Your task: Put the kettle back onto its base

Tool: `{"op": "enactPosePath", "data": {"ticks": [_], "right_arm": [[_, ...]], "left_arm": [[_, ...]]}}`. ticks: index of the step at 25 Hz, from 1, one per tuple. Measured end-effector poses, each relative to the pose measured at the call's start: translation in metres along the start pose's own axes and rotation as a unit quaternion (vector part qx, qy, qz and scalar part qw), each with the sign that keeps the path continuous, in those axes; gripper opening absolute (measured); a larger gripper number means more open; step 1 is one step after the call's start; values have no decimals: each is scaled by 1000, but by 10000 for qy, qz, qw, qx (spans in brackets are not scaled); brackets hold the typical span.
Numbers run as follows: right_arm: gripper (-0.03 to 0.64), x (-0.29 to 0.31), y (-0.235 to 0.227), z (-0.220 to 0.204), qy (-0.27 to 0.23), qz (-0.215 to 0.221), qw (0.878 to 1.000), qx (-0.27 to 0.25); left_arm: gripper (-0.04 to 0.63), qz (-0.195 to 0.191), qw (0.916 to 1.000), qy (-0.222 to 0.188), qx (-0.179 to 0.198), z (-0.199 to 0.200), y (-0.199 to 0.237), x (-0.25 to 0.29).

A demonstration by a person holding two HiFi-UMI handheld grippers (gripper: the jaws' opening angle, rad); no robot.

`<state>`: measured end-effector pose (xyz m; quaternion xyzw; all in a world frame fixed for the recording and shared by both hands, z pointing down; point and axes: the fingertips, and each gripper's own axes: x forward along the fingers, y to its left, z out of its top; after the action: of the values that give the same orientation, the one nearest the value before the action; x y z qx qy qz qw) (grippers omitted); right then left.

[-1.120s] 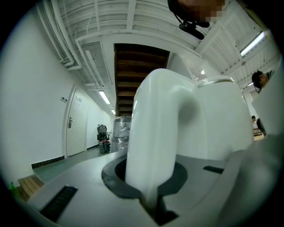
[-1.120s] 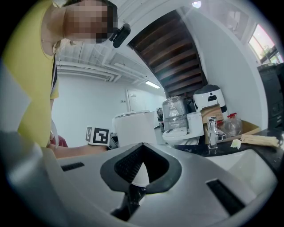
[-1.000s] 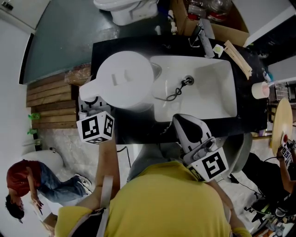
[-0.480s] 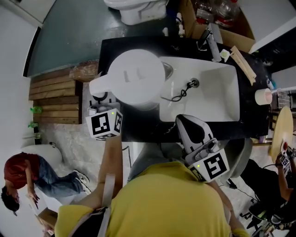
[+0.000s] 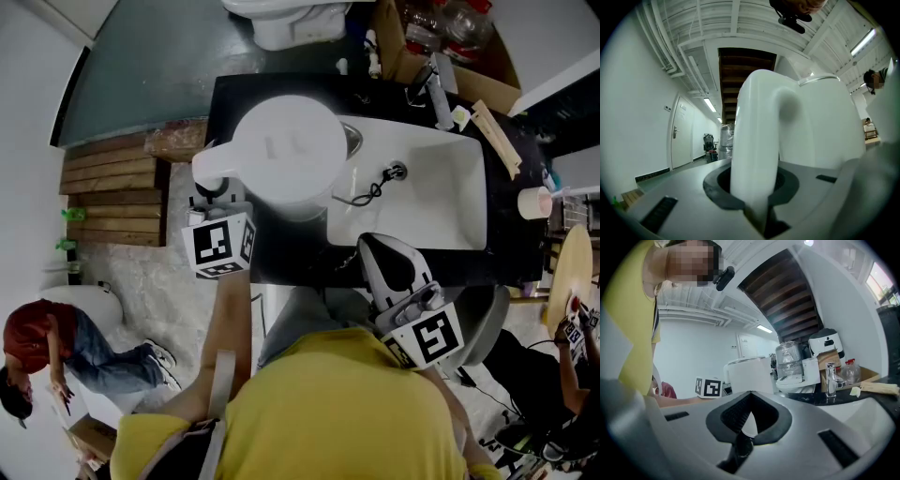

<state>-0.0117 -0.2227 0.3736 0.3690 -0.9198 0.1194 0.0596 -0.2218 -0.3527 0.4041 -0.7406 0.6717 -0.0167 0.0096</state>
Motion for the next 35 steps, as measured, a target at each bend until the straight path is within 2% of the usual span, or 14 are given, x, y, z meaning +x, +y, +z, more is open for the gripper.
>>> {"op": "enactPosePath", "data": {"ticks": [5, 8, 15, 35], "right_arm": [[8, 0, 4, -1, 52, 44, 10000, -17], [8, 0, 6, 0, -4, 54, 10000, -13], [8, -2, 11, 1, -26, 130, 9999, -48], [8, -16, 32, 3, -80, 514, 9986, -137]], "left_arm": [[102, 42, 10000, 48, -55, -2, 3, -3], [118, 83, 9999, 72, 36, -2, 3, -7], [122, 228, 9996, 132, 83, -2, 3, -16], [141, 537, 9978, 337, -170, -4, 1, -65]]}}
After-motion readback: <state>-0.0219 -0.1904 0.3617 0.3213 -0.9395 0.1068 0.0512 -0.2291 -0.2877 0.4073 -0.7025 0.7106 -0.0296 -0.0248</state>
